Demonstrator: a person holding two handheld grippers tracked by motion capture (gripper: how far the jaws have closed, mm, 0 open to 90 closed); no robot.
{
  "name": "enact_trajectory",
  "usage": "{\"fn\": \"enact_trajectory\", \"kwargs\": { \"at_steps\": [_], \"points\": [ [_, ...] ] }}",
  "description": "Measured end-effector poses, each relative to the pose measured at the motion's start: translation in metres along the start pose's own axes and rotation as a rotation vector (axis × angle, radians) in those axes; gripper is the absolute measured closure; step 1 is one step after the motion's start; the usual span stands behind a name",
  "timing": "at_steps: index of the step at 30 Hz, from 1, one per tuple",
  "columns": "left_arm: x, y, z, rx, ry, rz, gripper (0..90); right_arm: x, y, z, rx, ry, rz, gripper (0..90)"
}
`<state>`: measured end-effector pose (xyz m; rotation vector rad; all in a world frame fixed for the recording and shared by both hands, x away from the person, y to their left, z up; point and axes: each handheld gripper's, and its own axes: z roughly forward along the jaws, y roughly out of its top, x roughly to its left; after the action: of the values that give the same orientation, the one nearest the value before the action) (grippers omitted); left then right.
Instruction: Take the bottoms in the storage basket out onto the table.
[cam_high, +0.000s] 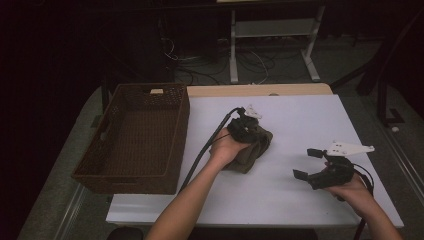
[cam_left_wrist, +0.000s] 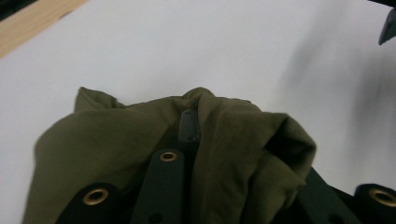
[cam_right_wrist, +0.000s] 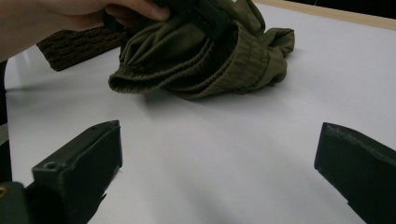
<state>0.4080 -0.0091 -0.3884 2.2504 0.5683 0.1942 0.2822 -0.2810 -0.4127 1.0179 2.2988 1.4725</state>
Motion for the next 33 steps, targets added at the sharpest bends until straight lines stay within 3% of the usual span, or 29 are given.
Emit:
{"fn": "enact_trajectory", "kwargs": {
  "at_steps": [7, 18, 24, 29, 33],
  "points": [
    [-0.007, -0.003, 0.011, 0.011, -0.036, -0.022, 66.8, 0.0, 0.0, 0.0, 0.0, 0.002, -0.001, 0.9],
    [-0.014, -0.012, 0.022, 0.003, -0.089, -0.055, 41.0, 0.0, 0.0, 0.001, 0.003, 0.009, 0.007, 0.8],
    [-0.017, -0.012, 0.019, -0.008, -0.108, -0.04, 28.3, 0.0, 0.0, 0.002, 0.004, 0.021, 0.016, 0.9],
    [-0.018, -0.01, 0.011, -0.03, -0.135, -0.049, 23.4, 0.0, 0.0, 0.004, -0.004, 0.026, 0.023, 0.9],
    [-0.017, -0.008, 0.002, -0.044, -0.137, -0.029, 18.6, -0.003, 0.0, 0.006, -0.001, 0.03, 0.029, 0.9]
  ]
}}
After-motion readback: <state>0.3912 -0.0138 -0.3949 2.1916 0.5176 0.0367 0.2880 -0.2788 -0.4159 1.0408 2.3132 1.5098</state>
